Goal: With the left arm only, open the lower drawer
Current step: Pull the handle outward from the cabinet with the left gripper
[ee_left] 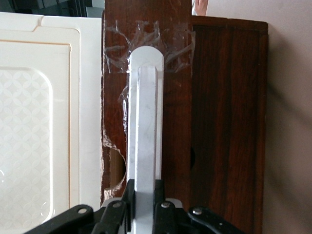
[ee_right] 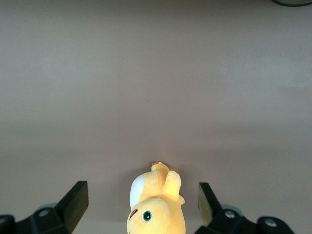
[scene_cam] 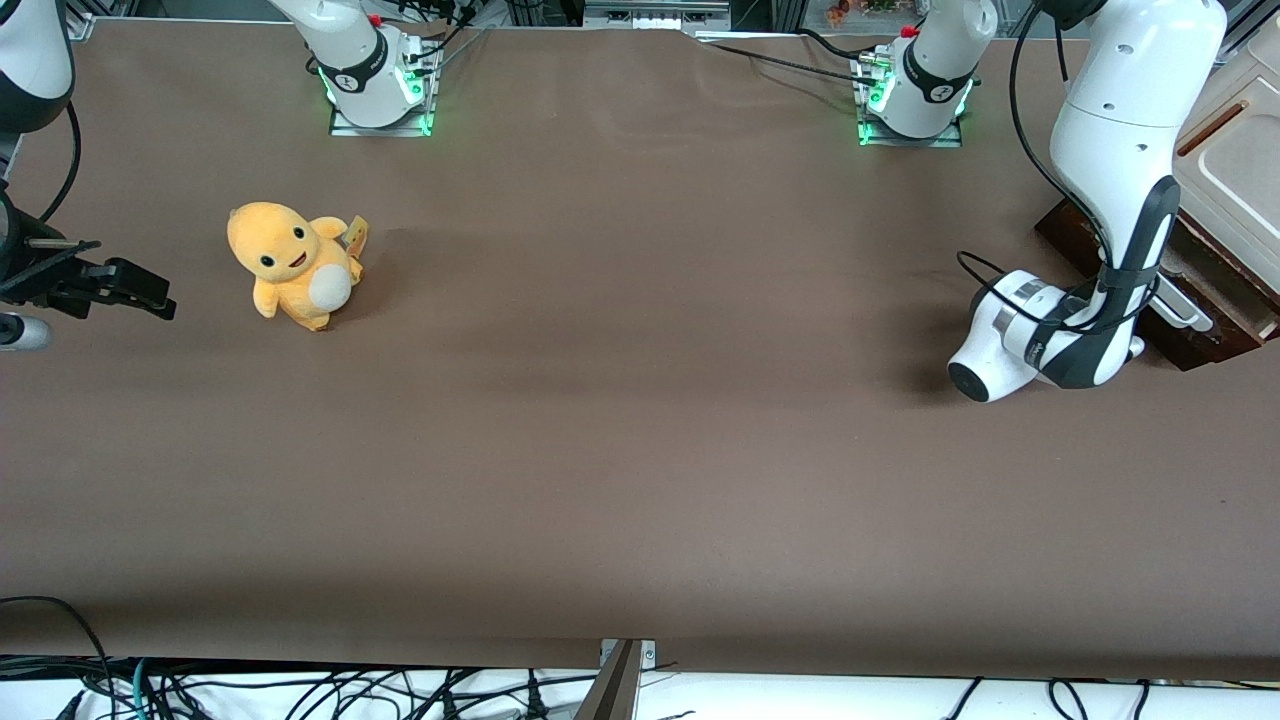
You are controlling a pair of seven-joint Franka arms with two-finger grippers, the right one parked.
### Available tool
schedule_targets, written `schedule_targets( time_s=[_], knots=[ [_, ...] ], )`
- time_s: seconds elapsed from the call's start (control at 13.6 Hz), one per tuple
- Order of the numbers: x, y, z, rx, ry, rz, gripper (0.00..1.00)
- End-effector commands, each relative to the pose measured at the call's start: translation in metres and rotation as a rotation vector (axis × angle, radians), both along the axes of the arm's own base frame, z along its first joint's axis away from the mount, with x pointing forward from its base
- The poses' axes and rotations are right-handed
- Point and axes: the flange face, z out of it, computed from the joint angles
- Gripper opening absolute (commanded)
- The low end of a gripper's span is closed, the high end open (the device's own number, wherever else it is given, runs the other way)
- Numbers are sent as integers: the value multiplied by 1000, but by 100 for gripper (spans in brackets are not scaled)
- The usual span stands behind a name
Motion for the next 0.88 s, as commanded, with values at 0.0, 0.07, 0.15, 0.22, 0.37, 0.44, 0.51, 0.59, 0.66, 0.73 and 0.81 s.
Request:
schedule_targets(
  time_s=[0.0,0.07,0.15,0.22,0.37,0.44,0.51,0.59,0.66,0.73,0.81],
  knots=[
    [15,-12,3,-14,-22,-1,0],
    [16,-16,3,-14,-21,-7,0],
    [17,-21,3,-19,-24,-8,0],
    [21,-22,5,-25,-37,-2,0],
    [22,-24,5,-34,-39,8,0],
    [22,-24,4,-34,-38,8,0],
    [22,-24,4,-34,-38,8,0],
    [22,-24,4,-34,-39,8,0],
    [25,-25,6,-36,-48,10,0],
    [26,-25,5,-36,-47,10,0],
    [26,-26,5,-35,-47,8,0]
  ],
)
